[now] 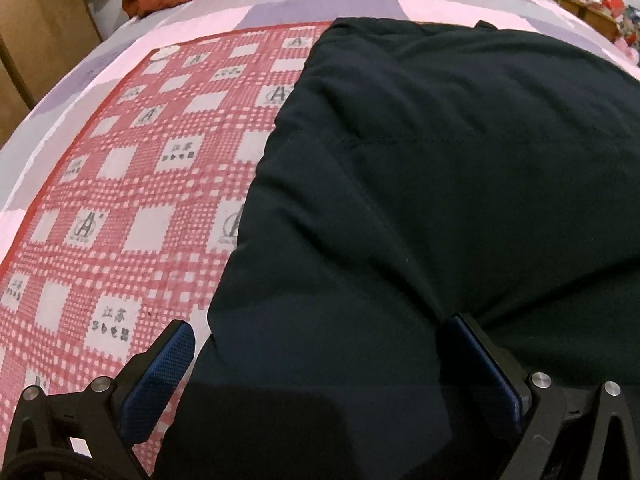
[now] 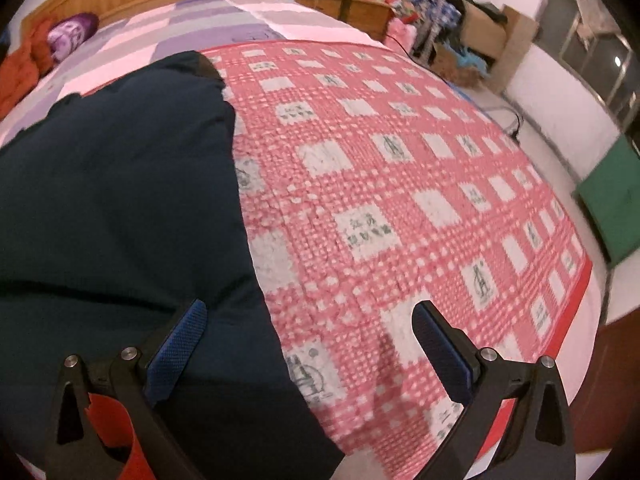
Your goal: Fold large clothes
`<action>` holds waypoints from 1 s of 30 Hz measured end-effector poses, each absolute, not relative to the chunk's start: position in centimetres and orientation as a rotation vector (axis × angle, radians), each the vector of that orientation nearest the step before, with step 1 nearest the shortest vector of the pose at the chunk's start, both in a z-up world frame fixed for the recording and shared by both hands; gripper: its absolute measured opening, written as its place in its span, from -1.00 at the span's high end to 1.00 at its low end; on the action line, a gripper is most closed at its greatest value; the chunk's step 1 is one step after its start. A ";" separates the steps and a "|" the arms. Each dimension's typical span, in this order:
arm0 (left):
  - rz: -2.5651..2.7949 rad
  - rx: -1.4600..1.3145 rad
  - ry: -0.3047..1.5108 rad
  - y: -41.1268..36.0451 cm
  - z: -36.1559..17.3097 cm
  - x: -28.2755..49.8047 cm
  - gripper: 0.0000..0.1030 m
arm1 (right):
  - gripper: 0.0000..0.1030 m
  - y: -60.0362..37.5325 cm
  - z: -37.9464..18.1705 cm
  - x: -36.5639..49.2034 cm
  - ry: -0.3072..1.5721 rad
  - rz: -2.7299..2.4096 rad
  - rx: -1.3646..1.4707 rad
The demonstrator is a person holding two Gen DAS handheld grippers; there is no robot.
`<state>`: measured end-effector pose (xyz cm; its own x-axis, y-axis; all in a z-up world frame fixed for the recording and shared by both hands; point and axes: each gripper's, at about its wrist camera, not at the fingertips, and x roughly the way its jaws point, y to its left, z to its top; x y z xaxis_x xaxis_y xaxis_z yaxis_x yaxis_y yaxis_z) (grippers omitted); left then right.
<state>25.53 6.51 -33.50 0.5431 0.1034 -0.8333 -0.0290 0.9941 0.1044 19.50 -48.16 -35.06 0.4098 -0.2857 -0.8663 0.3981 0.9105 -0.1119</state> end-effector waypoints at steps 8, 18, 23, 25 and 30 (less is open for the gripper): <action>0.094 0.050 1.032 6.7 -33.1 25.7 -1.00 | -1.00 -47.4 -34.2 19.6 1.091 -0.487 0.105; -0.228 0.042 0.861 -3.9 -28.5 17.4 -0.99 | -0.99 -28.6 -29.6 14.6 0.825 -0.090 -0.250; -0.339 0.120 0.914 -8.7 -31.3 16.4 -1.00 | -0.99 -21.3 -32.3 14.0 0.840 0.034 -0.396; -0.345 0.115 0.924 -8.1 -31.9 17.1 -1.00 | -0.99 -22.3 -33.6 14.9 0.891 0.051 -0.359; -0.249 0.132 0.912 -4.2 -31.8 18.7 -1.00 | -0.99 -29.0 -33.7 16.6 0.922 -0.086 -0.278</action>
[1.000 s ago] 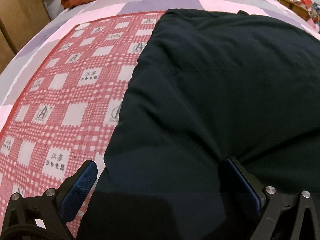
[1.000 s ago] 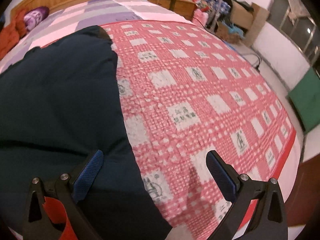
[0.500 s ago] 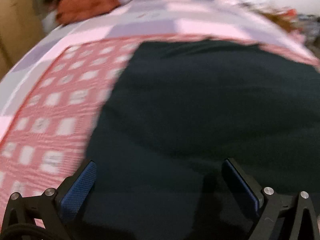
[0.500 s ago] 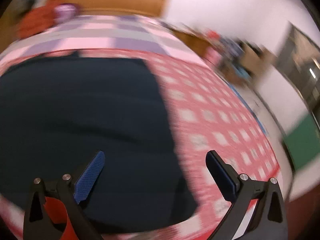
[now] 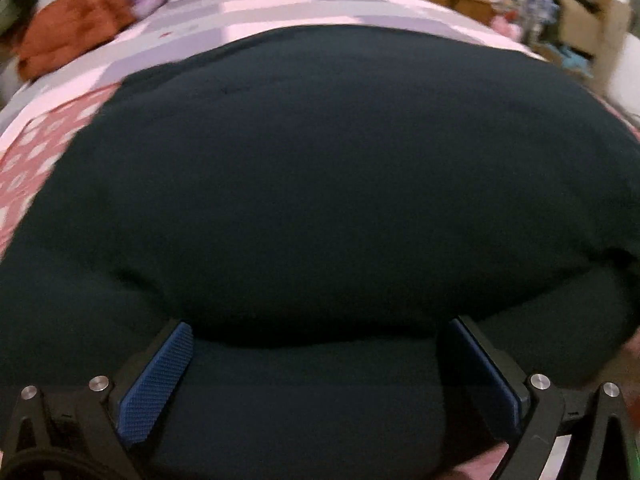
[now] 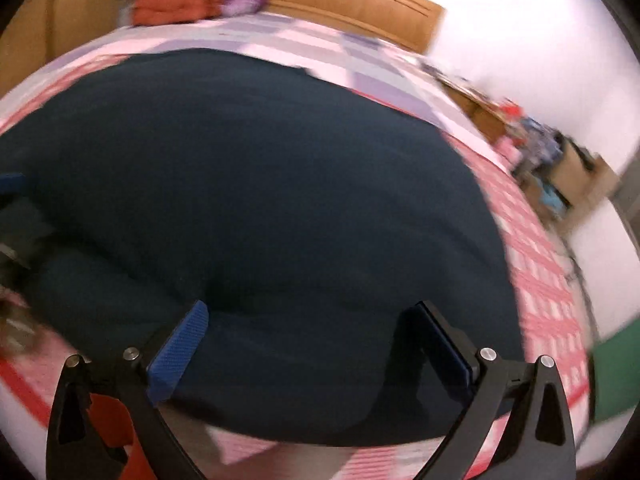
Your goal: Fold large clothes
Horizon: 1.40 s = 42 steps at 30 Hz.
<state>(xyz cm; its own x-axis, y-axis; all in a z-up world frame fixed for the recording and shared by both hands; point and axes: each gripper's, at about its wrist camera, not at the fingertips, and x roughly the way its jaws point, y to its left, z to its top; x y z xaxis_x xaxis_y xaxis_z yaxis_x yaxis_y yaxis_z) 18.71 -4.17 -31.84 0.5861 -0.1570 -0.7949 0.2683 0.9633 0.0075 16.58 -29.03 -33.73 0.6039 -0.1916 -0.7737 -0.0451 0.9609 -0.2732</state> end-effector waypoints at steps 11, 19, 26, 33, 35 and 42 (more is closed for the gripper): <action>-0.068 0.192 0.931 5.8 -32.6 21.1 -1.00 | -0.99 -44.7 -34.8 15.4 1.039 -0.369 -0.072; -0.159 0.126 0.858 0.5 -30.1 22.3 -0.94 | -0.99 -39.2 -30.9 16.0 0.888 -0.298 -0.206; -0.269 0.095 0.882 -7.5 -30.7 29.0 -1.00 | -0.99 -29.6 -31.3 24.3 0.895 -0.035 -0.252; -0.260 0.156 0.901 -9.4 -30.4 36.3 -1.00 | -1.00 -28.8 -31.1 33.9 0.937 0.002 -0.218; -0.240 0.145 0.924 -9.7 -30.4 39.0 -1.00 | -1.00 -28.4 -31.3 36.7 0.964 0.012 -0.222; -0.195 0.123 1.024 -7.9 -32.1 44.6 -1.00 | -0.99 -28.5 -33.0 44.9 1.055 0.082 -0.201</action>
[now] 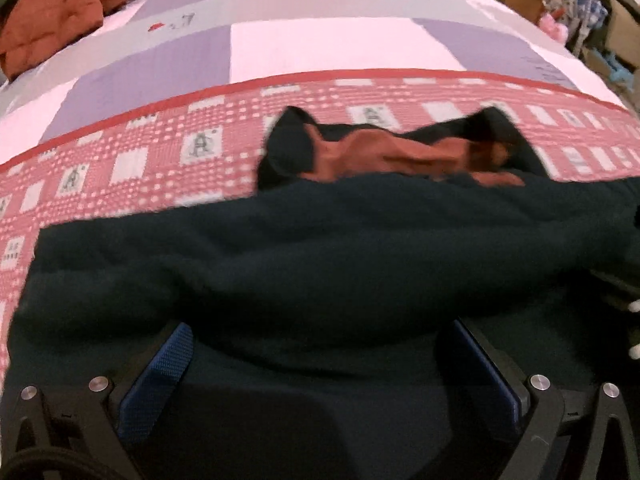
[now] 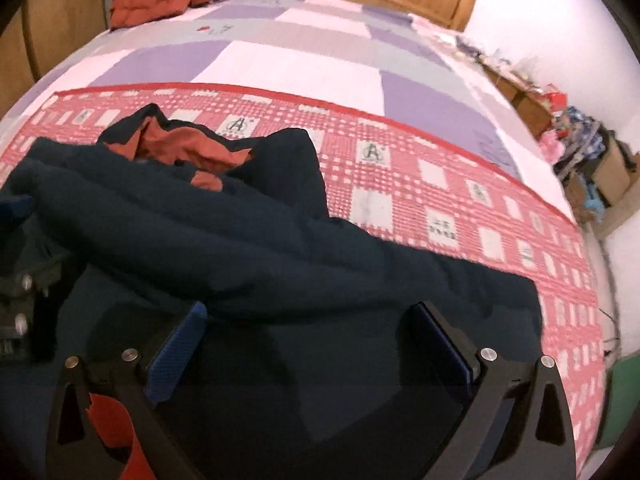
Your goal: Fold large clothes
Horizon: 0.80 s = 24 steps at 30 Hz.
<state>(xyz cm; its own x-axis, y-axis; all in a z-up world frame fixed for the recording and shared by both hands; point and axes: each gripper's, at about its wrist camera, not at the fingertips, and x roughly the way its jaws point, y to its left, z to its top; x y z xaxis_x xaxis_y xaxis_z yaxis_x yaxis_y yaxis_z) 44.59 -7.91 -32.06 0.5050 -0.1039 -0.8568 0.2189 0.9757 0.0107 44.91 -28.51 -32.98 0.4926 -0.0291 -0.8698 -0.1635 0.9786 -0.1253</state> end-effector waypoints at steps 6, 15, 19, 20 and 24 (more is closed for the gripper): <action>-0.073 0.095 1.022 -0.7 -32.6 45.5 -1.00 | -0.99 -37.4 -33.2 44.5 1.050 -0.021 -0.081; 0.124 -0.040 1.056 8.3 -34.3 44.5 -1.00 | -0.99 -51.6 -34.6 40.2 1.086 -0.283 0.140; 0.146 -0.010 1.036 8.7 -34.3 43.3 -1.00 | -0.99 -51.9 -34.5 38.9 1.056 -0.272 0.131; 0.165 -0.018 1.031 9.1 -34.2 42.8 -1.00 | -0.99 -51.8 -34.4 38.6 1.047 -0.277 0.129; 0.204 -0.059 1.016 10.4 -33.7 40.9 -1.00 | -0.99 -52.2 -33.6 37.4 1.013 -0.285 0.185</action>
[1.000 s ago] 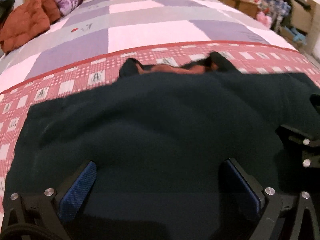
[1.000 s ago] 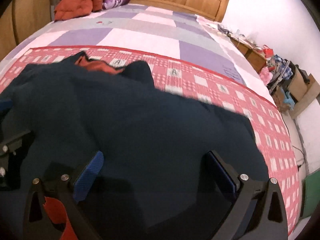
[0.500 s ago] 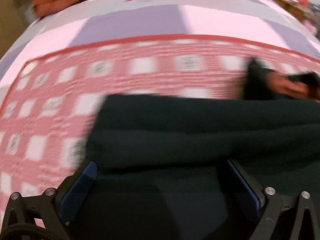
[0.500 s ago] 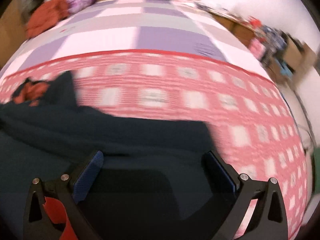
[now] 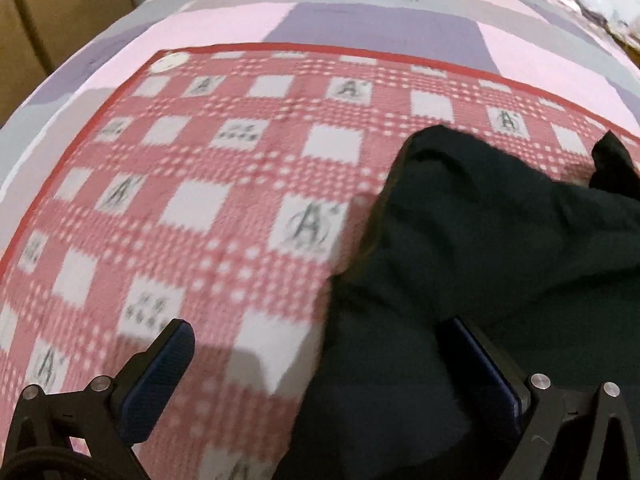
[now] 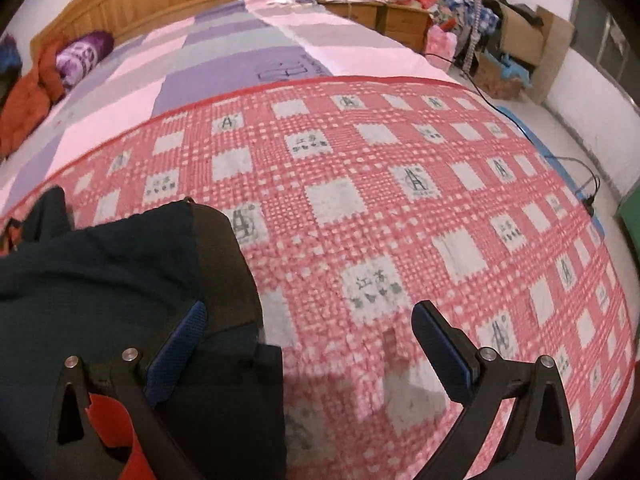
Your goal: Fold large clothes
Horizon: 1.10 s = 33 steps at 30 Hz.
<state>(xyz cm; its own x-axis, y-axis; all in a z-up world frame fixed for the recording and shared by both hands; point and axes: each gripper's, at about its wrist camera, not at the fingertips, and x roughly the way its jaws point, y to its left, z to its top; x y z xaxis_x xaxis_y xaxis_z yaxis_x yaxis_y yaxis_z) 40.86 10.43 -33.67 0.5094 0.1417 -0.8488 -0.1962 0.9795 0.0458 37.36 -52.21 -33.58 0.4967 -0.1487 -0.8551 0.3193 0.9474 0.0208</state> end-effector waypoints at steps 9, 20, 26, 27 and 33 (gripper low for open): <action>0.256 0.009 0.974 11.2 -32.2 34.3 -1.00 | -0.99 -49.0 -31.9 27.8 0.951 -0.213 0.044; 0.300 0.099 1.111 8.5 -25.7 22.4 -0.99 | -0.99 -48.6 -28.3 15.5 1.110 -0.226 0.058; 0.193 0.088 1.093 2.5 -17.4 16.2 -0.99 | -0.99 -44.4 -20.7 8.2 1.128 -0.137 0.119; 0.169 0.084 1.081 1.4 -15.7 15.0 -0.99 | -0.99 -43.3 -19.2 6.8 1.129 -0.116 0.134; 0.047 0.054 1.101 -2.0 -9.3 9.5 -0.99 | -0.99 -36.5 -12.0 1.3 1.123 -0.056 0.195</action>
<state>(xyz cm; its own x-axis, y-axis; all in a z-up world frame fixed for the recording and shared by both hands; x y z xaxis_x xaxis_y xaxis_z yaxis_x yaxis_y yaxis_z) 9.46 -1.97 -9.31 0.4519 0.0644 -0.8897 -0.0112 0.9977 0.0666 1.34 -36.48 -11.99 0.4336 0.0537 -0.8995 0.1423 0.9816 0.1272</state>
